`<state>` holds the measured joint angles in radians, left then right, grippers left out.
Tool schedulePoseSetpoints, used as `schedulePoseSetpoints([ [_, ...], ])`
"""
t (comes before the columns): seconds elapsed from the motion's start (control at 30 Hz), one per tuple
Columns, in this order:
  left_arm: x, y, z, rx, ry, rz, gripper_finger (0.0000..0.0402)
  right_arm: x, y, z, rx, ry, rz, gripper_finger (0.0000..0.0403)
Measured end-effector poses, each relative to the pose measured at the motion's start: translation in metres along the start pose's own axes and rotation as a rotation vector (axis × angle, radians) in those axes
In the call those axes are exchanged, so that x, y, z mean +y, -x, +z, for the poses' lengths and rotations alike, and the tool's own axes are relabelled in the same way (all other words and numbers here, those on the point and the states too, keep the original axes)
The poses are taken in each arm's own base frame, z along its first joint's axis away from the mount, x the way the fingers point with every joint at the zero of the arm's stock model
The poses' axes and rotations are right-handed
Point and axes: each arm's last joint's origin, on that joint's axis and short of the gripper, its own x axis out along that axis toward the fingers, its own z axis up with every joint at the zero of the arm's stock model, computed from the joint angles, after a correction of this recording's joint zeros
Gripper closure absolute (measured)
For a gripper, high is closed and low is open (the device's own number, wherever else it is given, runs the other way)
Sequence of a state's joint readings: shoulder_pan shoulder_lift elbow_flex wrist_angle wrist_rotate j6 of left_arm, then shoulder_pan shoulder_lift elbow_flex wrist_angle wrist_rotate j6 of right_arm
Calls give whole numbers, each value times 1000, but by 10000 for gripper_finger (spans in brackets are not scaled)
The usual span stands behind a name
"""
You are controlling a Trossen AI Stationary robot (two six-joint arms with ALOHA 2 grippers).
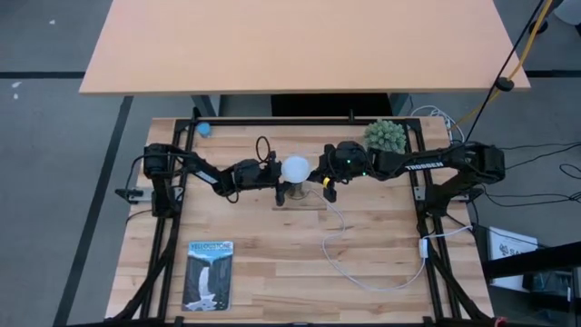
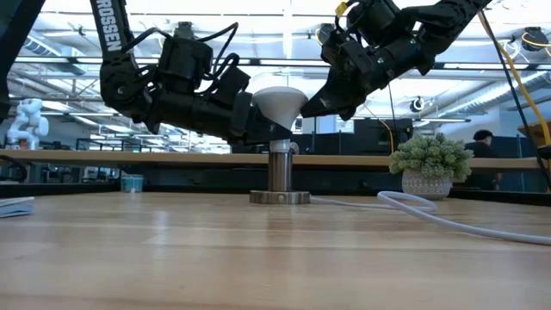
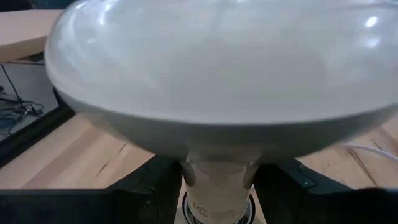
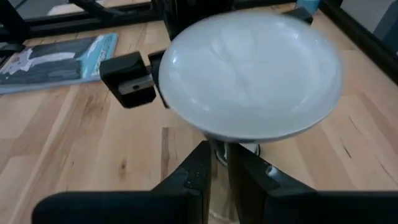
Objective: Screw lightbulb
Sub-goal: Insert the lightbulb into the lamp
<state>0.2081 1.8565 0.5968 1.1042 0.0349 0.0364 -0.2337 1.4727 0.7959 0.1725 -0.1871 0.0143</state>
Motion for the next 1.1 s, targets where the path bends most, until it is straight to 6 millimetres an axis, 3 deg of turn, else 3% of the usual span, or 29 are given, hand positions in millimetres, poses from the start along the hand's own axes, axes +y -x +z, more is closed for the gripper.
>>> schedulePoseSetpoints([
  [1.1, -5, 1, 1, 4, 24, -12, 227, 0, 0, -2, 24, -4, -4, 358],
])
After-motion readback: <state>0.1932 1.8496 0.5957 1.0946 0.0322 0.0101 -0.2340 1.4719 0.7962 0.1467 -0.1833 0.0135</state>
